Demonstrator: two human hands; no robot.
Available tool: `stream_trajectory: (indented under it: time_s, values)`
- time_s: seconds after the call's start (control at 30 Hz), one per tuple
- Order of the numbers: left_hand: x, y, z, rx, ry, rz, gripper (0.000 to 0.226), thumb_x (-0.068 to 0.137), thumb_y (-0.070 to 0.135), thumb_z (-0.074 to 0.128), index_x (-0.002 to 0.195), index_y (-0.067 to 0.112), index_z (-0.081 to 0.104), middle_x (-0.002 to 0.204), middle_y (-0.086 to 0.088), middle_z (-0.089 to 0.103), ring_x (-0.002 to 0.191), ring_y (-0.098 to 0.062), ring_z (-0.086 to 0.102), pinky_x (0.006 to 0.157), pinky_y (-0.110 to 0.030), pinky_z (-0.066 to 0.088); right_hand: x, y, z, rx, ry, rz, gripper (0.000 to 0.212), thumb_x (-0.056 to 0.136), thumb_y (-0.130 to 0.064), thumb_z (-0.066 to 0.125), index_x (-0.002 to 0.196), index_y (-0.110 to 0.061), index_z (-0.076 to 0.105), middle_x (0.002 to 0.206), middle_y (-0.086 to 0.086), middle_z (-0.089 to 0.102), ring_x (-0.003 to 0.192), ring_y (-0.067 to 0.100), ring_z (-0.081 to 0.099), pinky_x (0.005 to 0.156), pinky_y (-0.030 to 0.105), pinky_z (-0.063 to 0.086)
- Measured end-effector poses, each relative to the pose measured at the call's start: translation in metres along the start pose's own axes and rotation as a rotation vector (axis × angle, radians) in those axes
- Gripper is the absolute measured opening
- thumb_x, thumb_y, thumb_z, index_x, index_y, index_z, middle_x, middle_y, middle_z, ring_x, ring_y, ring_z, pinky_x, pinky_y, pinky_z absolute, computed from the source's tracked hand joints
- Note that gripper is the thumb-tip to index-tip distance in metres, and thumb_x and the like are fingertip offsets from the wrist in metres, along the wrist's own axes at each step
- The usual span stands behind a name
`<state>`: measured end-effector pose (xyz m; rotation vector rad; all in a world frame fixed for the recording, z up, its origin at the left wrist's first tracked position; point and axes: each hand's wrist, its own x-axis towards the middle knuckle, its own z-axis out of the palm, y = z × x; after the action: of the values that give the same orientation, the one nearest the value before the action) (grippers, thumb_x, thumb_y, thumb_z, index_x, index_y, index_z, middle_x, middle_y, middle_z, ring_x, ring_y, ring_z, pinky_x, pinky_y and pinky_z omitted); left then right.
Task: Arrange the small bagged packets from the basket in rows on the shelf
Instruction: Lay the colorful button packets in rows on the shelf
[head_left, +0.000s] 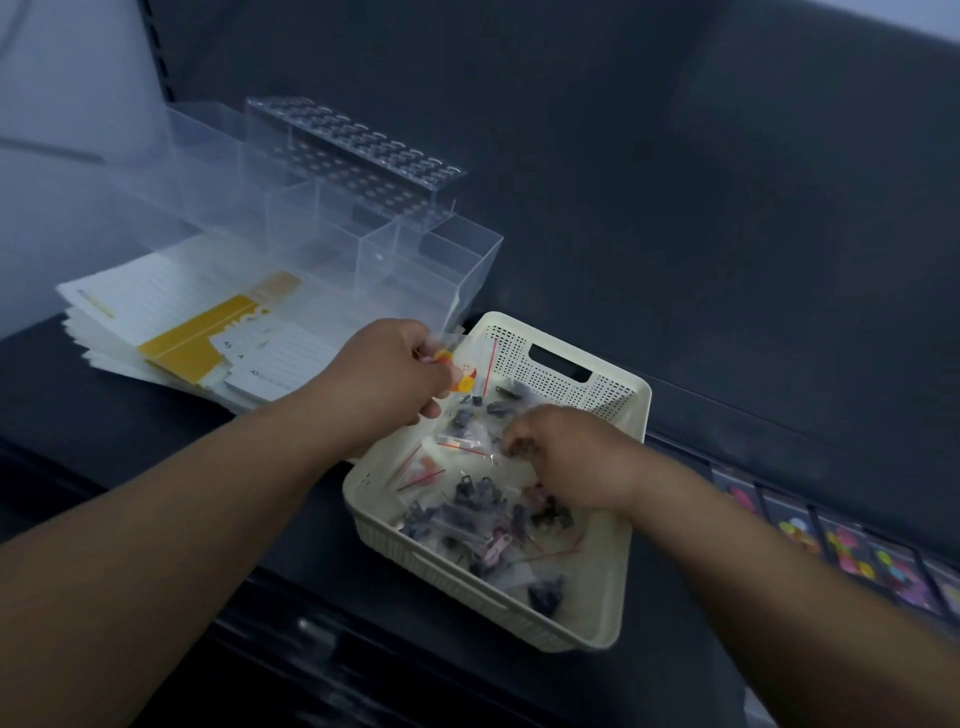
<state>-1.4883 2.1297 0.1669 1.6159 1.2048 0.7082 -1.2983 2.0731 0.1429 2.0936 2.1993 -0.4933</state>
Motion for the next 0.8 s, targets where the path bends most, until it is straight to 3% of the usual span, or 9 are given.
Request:
stream_trajectory:
  time_s: [0.1, 0.17, 0.27, 0.33, 0.43, 0.5, 0.6, 0.7, 0.8]
  values:
    - [0.0, 0.0, 0.001, 0.022, 0.009, 0.002, 0.009, 0.085, 0.016, 0.066, 0.088, 0.009, 0.062, 0.082, -0.008, 0.07, 0.056, -0.009, 0.062, 0.052, -0.022, 0.047, 0.013, 0.0, 0.013, 0.011, -0.043, 0.01, 0.071, 0.084, -0.008, 0.048, 0.143, -0.042, 0.028, 0.158, -0.008, 0.007, 0.145, 0.023, 0.007, 0.116, 0.045, 0.02]
    - [0.0, 0.0, 0.001, 0.019, 0.001, -0.002, 0.009, 0.086, 0.015, 0.066, 0.089, 0.007, 0.062, 0.083, -0.009, 0.07, 0.056, -0.009, 0.062, 0.052, -0.023, 0.046, 0.015, -0.006, 0.018, -0.089, -0.144, -0.035, 0.071, 0.09, -0.016, 0.046, 0.145, -0.046, 0.014, 0.159, -0.01, -0.003, 0.146, 0.024, -0.005, 0.116, 0.052, 0.011]
    - [0.0, 0.0, 0.0, 0.018, -0.007, -0.006, 0.01, 0.086, 0.016, 0.065, 0.088, 0.008, 0.061, 0.083, -0.009, 0.07, 0.056, -0.009, 0.062, 0.051, -0.022, 0.046, 0.007, -0.012, 0.016, -0.124, -0.305, -0.142, 0.073, 0.09, -0.004, 0.042, 0.145, -0.046, 0.019, 0.159, -0.01, -0.002, 0.146, 0.024, 0.0, 0.117, 0.049, 0.012]
    - [0.001, -0.001, 0.0, 0.029, 0.0, -0.002, 0.013, 0.086, 0.017, 0.065, 0.091, 0.006, 0.061, 0.083, -0.007, 0.071, 0.057, -0.008, 0.063, 0.051, -0.022, 0.046, -0.001, -0.01, 0.014, 0.019, -0.354, -0.204, 0.067, 0.088, 0.0, 0.044, 0.14, -0.042, 0.037, 0.157, -0.009, 0.018, 0.143, 0.018, 0.019, 0.116, 0.039, 0.023]
    - [0.001, -0.002, 0.0, 0.041, 0.006, -0.001, 0.016, 0.086, 0.018, 0.065, 0.093, 0.004, 0.061, 0.08, -0.005, 0.07, 0.057, -0.007, 0.063, 0.051, -0.021, 0.045, -0.001, -0.004, 0.009, 0.212, -0.173, -0.102, 0.048, 0.089, -0.01, 0.05, 0.127, -0.039, 0.055, 0.141, -0.01, 0.047, 0.127, 0.013, 0.045, 0.108, 0.034, 0.037]
    - [0.001, -0.002, 0.0, 0.039, 0.007, 0.001, 0.017, 0.085, 0.018, 0.066, 0.093, 0.003, 0.061, 0.081, -0.007, 0.07, 0.058, -0.008, 0.063, 0.052, -0.022, 0.045, 0.01, 0.002, 0.007, 0.025, -0.104, 0.009, 0.049, 0.087, -0.019, 0.05, 0.133, -0.034, 0.048, 0.147, -0.003, 0.037, 0.132, 0.022, 0.038, 0.108, 0.036, 0.035]
    - [0.001, -0.002, 0.0, 0.038, -0.002, 0.002, 0.014, 0.086, 0.019, 0.066, 0.089, 0.006, 0.06, 0.08, -0.006, 0.07, 0.057, -0.008, 0.062, 0.052, -0.022, 0.045, 0.022, 0.0, 0.007, -0.214, -0.232, 0.133, 0.053, 0.087, -0.027, 0.048, 0.138, -0.026, 0.037, 0.15, 0.01, 0.024, 0.128, 0.034, 0.039, 0.104, 0.041, 0.037]
    - [0.002, -0.002, 0.0, 0.029, -0.003, 0.008, 0.012, 0.085, 0.018, 0.066, 0.084, 0.009, 0.059, 0.079, -0.005, 0.069, 0.055, -0.007, 0.061, 0.05, -0.021, 0.044, 0.017, -0.012, 0.007, -0.034, -0.26, -0.056, 0.061, 0.087, -0.013, 0.05, 0.143, -0.029, 0.033, 0.152, 0.008, 0.023, 0.137, 0.027, 0.029, 0.111, 0.033, 0.029]
    - [0.002, -0.004, -0.001, 0.036, 0.007, 0.012, 0.017, 0.084, 0.018, 0.066, 0.087, 0.003, 0.059, 0.078, -0.007, 0.068, 0.051, -0.003, 0.061, 0.05, -0.021, 0.043, -0.002, -0.023, -0.002, 0.194, -0.237, -0.209, 0.064, 0.089, -0.003, 0.05, 0.146, -0.028, 0.031, 0.154, -0.004, 0.022, 0.142, 0.008, 0.016, 0.108, 0.01, 0.011]
